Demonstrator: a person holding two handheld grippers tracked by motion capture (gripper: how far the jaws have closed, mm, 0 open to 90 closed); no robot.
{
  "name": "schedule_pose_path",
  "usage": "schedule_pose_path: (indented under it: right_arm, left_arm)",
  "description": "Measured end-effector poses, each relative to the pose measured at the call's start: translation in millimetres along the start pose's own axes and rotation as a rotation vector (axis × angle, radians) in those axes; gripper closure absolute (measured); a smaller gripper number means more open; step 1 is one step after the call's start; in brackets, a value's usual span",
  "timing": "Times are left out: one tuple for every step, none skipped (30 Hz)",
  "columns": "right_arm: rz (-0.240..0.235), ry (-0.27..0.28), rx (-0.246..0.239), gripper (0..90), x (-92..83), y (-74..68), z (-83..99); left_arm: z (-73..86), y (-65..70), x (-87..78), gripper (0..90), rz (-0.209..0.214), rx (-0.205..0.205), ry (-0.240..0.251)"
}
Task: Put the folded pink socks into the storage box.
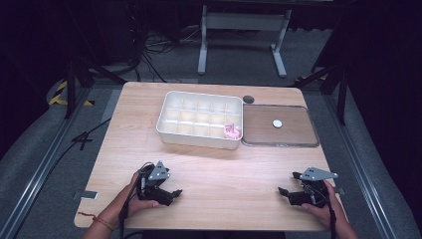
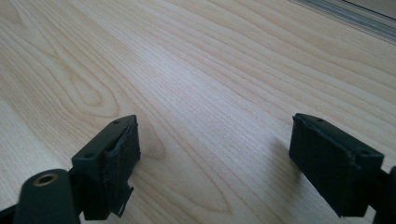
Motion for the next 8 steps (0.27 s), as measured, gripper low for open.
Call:
schedule_pose_path:
  right_arm:
    - [0.0,0.0,0.0,16.8,0.0,0.0,0.0]
    - [0.0,0.0,0.0,16.7,0.0,0.0,0.0]
    - [0.0,0.0,0.0,16.8,0.0,0.0,0.0]
    - [0.0,0.0,0.0,16.8,0.0,0.0,0.0]
    - [0.0,0.0,0.0,16.8,0.0,0.0,0.0]
    - [0.0,0.0,0.0,16.8,0.0,0.0,0.0]
    - [0.0,0.0,0.0,16.8,0.0,0.0,0.0]
    - [0.0,0.0,0.0,16.7,0.0,0.0,0.0]
  left_arm:
    - [0.0,0.1,0.1,11.1,0.001,0.0,0.0]
    - [0.0,0.1,0.1,11.1,0.001,0.0,0.0]
    - [0.1,0.0,-0.1,11.1,-0.001,-0.001,-0.001]
    - [0.0,0.0,0.0,11.1,0.0,0.0,0.0]
    - [0.0,0.1,0.0,11.1,0.001,0.0,0.0]
    - [0.0,0.0,0.0,11.1,0.0,0.0,0.0]
    - [0.0,0.1,0.0,11.1,0.001,0.0,0.0]
    - [0.0,0.0,0.0,11.1,0.0,-0.001,0.0]
Point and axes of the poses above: each handheld gripper's, and its own axes: x roughly forward along the jaws, z roughly out of its underside, y roughly to its right, the point moved 8 cm from there along x, roughly forward along the jaws, and after that the axes turned 13 degrees about y, right-handed, at the moved point
